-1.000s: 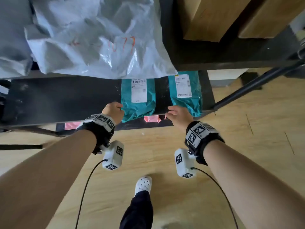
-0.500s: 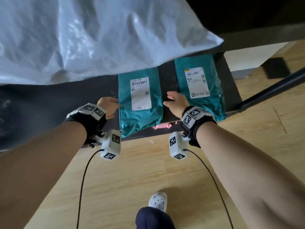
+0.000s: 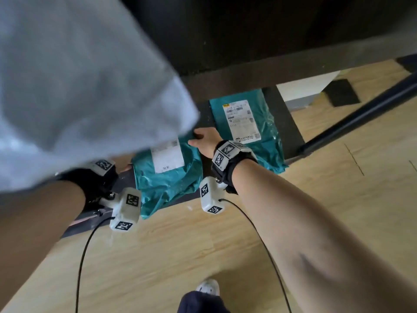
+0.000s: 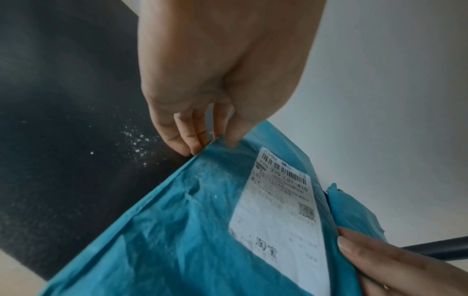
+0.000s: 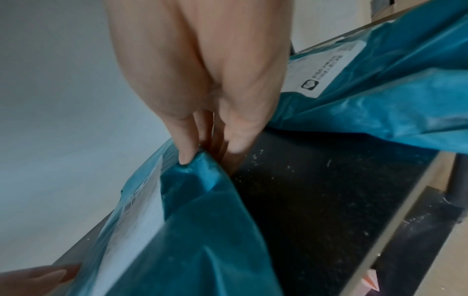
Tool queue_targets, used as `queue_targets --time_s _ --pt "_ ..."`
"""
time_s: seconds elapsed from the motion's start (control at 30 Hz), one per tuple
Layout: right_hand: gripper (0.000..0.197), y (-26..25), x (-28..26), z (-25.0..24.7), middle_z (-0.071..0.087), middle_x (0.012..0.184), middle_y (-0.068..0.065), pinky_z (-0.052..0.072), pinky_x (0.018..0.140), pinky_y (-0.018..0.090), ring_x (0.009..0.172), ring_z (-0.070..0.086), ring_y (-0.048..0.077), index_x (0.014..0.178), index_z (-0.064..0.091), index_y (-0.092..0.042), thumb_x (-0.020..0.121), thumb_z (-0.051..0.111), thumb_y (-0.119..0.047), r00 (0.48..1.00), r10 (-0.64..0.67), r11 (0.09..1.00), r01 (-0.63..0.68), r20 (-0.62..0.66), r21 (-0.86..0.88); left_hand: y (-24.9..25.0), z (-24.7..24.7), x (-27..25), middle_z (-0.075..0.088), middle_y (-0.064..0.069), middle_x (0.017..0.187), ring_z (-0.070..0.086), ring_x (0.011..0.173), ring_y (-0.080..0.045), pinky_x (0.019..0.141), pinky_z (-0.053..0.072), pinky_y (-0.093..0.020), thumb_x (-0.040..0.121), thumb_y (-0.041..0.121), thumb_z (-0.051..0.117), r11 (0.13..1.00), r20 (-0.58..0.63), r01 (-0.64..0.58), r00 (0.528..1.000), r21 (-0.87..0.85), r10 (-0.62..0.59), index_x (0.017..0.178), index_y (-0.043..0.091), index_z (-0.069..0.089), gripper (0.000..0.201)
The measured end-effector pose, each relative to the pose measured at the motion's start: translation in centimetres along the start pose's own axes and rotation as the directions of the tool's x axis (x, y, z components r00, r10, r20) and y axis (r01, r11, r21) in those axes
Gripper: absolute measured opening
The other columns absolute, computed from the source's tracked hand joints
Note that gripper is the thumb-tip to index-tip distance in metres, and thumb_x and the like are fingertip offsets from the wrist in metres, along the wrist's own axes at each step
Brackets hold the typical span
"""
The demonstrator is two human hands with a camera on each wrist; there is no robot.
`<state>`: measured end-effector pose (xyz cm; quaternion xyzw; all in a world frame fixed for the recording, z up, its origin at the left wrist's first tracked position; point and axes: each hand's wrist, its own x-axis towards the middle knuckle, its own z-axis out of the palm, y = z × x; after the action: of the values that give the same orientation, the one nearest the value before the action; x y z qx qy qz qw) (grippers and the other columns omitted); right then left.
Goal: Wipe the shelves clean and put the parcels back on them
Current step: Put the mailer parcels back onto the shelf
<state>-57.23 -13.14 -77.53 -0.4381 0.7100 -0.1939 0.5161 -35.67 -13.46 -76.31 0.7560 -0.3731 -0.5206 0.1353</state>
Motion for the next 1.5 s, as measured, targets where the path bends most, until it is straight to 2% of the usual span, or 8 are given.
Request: queue_targets --time_s 0.07,0.17,0.33,0.5,0.63,0.8,1.1,1.5 --pt "0.044 -0.1 -0.7 0.0 0.063 0.123 0.014 0.046 0.097 0.026 0.113 0.06 0.026 0.127 0.058 0.001 0.086 0.067 -0.012 1.0 0.001 1.0 -0.001 -0.013 -0.01 -0.1 0.1 -0.4 0.044 0.001 0.076 0.044 0.065 -0.008 0.061 0.041 -0.018 0.099 0.007 0.043 1.0 0.008 0.01 1.0 -0.005 -0.01 0.128 -0.004 0.048 0.032" --pt "0.047 0.2 -2.1 -0.2 0.063 0.123 0.014 0.047 0.098 0.028 0.113 0.061 0.026 0.128 0.057 0.001 0.084 0.069 -0.012 1.0 0.025 0.999 -0.025 -0.011 -0.021 0.4 0.4 -2.6 0.045 -0.005 0.073 0.043 0.06 -0.012 0.058 0.038 -0.02 0.1 0.01 0.041 0.998 -0.016 0.057 0.998 -0.037 -0.058 0.091 0.012 0.052 0.014" --pt "0.04 1.0 -6.4 -0.3 0.066 0.116 0.015 0.054 0.089 0.034 0.102 0.064 0.027 0.121 0.061 0.001 0.081 0.069 -0.002 0.998 0.07 0.996 -0.07 0.002 0.063 -1.4 -1.2 -5.9 0.056 -0.003 0.071 0.056 0.037 -0.005 0.038 0.047 -0.012 0.091 0.012 0.061 0.995 -0.071 0.068 0.995 -0.07 -0.073 0.114 0.01 0.057 0.024" --pt "0.039 0.8 -13.2 -0.5 0.067 0.112 0.016 0.056 0.083 0.036 0.102 0.065 0.029 0.116 0.06 0.004 0.078 0.07 0.006 0.989 0.139 0.972 -0.148 0.06 0.183 -2.6 -2.6 -12.2 0.063 -0.016 0.089 0.058 0.053 -0.014 0.053 0.056 -0.024 0.086 0.0 0.064 0.992 -0.046 0.072 0.996 -0.104 -0.077 0.113 0.004 0.056 0.028" --pt "0.042 0.1 -19.0 -1.3 0.063 0.109 0.011 0.052 0.068 0.014 0.09 0.062 0.017 0.121 0.055 0.007 0.081 0.065 0.011 0.988 0.116 0.971 -0.135 0.104 0.199 -4.2 -3.9 -17.7 0.058 -0.017 0.085 0.054 0.052 -0.017 0.038 0.049 -0.016 0.084 -0.003 0.065 0.992 -0.052 0.087 0.994 -0.09 -0.092 0.088 0.006 0.053 0.015" --pt "0.052 -0.9 -26.1 -1.8 0.062 0.112 0.015 0.051 0.085 0.031 0.098 0.059 0.023 0.128 0.052 0.004 0.079 0.061 0.019 0.98 0.101 0.969 -0.136 0.171 0.208 -6.6 -5.0 -24.6 0.051 -0.01 0.069 0.053 0.035 -0.011 0.033 0.04 -0.013 0.09 -0.007 0.054 0.973 0.004 0.105 0.994 -0.204 -0.106 0.07 0.014 0.04 0.032" --pt "0.05 -4.4 -40.5 -0.8 0.064 0.117 0.018 0.051 0.094 0.047 0.107 0.062 0.032 0.127 0.052 -0.003 0.081 0.066 0.01 0.975 -0.04 0.974 -0.01 0.22 0.225 -11.9 -10.0 -40.9 0.057 -0.011 0.086 0.055 0.062 -0.022 0.062 0.049 -0.032 0.084 -0.002 0.064 0.937 -0.112 0.036 0.991 -0.348 -0.08 0.074 0.015 0.047 0.026" --pt "0.054 -12.1 -54.1 8.2 0.065 0.097 0.013 0.051 0.092 0.05 0.103 0.063 0.034 0.131 0.046 -0.004 0.082 0.06 0.015 0.879 -0.178 0.975 0.098 0.442 0.198 -19.1 -22.4 -56.9 0.059 -0.015 0.083 0.058 0.071 -0.026 0.074 0.051 -0.038 0.083 -0.005 0.066 0.863 -0.33 -0.044 0.933 -0.504 -0.145 0.073 0.015 0.052 0.026"
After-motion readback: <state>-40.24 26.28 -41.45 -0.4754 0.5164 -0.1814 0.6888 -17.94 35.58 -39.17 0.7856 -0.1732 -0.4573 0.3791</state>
